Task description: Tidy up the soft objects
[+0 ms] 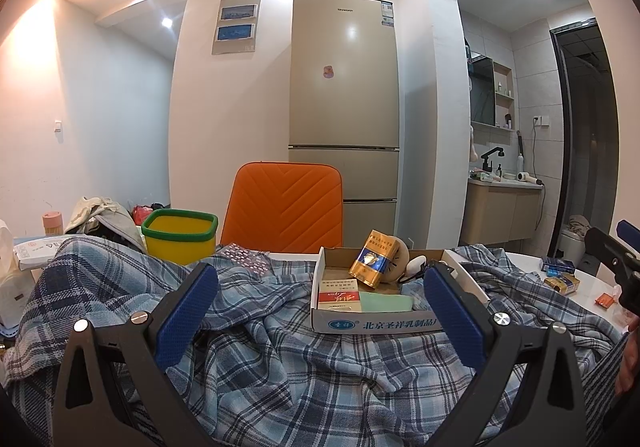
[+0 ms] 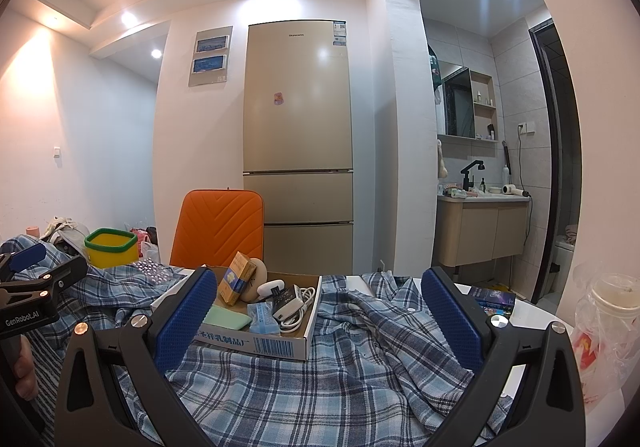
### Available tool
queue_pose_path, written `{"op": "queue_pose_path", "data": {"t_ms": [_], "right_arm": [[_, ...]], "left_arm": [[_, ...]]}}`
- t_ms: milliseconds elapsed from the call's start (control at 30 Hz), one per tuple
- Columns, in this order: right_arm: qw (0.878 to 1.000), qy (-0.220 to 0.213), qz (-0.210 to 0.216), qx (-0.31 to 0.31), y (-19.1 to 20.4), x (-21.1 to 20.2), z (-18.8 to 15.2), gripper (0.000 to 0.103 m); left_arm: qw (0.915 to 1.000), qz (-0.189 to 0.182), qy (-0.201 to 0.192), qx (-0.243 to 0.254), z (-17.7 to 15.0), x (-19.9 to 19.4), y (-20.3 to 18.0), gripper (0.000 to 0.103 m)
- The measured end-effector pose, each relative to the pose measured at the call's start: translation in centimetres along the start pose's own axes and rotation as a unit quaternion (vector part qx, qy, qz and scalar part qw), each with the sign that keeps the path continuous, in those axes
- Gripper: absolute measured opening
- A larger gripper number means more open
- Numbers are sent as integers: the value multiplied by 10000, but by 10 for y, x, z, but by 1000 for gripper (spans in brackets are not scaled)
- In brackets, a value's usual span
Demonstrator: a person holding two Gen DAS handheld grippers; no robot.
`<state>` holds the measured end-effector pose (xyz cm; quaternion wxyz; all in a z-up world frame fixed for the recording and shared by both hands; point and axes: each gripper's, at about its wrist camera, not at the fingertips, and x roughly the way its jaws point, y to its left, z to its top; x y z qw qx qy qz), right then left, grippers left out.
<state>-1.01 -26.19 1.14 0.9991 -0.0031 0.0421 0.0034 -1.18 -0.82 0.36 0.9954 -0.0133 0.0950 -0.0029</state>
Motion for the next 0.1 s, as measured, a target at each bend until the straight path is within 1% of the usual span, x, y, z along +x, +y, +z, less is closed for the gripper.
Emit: {"op": "queue_pose_path", "data": {"t_ms": [100], "right_arm": [[10000, 2, 0, 1, 0, 0, 0, 103]], "left_arm": [[10000, -1, 0, -2, 0, 0, 0, 102]]}}
